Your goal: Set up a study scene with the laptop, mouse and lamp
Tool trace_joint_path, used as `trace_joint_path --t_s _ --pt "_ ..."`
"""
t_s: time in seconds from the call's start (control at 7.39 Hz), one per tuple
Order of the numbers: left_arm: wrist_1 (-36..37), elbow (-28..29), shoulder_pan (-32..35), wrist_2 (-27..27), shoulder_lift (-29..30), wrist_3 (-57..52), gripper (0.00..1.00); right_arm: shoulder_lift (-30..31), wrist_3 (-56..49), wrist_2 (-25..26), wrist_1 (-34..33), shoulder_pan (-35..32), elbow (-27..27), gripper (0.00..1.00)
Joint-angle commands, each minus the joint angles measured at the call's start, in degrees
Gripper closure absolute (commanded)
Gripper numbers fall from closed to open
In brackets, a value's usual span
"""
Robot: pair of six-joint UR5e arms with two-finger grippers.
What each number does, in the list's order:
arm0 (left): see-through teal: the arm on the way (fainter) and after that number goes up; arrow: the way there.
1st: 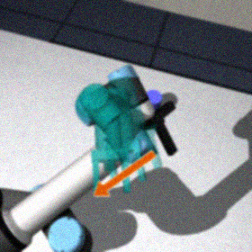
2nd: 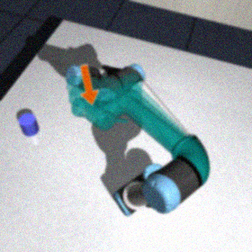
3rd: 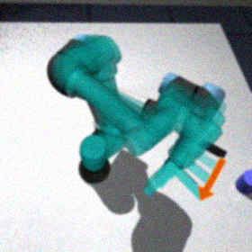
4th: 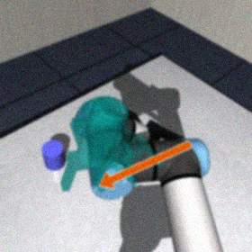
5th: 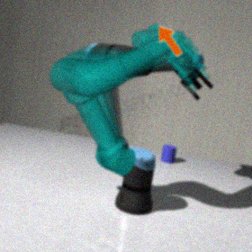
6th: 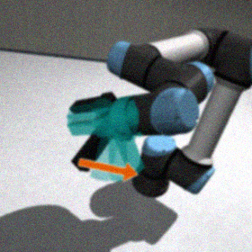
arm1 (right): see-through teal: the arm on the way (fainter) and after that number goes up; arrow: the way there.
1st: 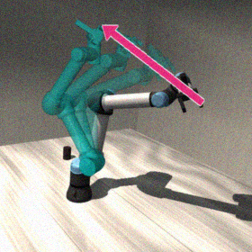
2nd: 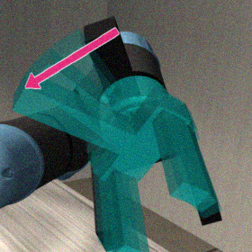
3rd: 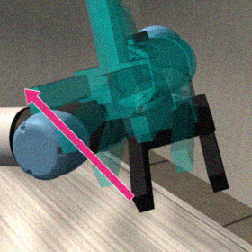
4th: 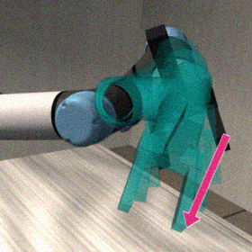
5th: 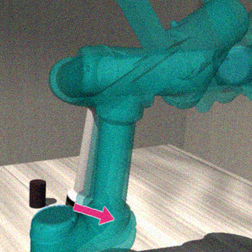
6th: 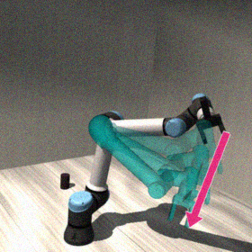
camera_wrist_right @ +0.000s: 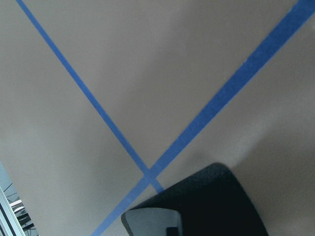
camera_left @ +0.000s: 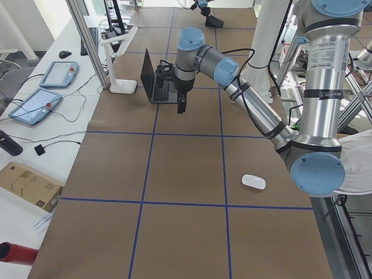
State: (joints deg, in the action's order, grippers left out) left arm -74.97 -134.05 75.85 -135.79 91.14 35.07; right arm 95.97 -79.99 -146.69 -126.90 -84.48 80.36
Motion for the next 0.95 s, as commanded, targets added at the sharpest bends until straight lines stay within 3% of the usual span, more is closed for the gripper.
trace_joint_path --t_s 0.0,0.41,0.54,0.81 --pt "0.0 0.4 0.0 0.0 0.0 0.0 0.0 -0.1 0.0 0.9 -12.4 -4.3 11.0 1.0" --pt "0.0 1.4 0.1 0.1 -0.4 -0.6 0.0 -4.9 1.2 0.6 -25.4 -7.1 18.0 1.0" --pt "0.0 2.0 0.5 0.2 -0.4 -0.6 0.0 -8.1 8.4 -0.1 -25.2 -7.0 18.0 1.0" --pt "0.0 3.0 1.1 0.2 -0.4 -0.6 0.0 -11.3 13.2 -2.4 -22.3 -2.9 15.5 1.0"
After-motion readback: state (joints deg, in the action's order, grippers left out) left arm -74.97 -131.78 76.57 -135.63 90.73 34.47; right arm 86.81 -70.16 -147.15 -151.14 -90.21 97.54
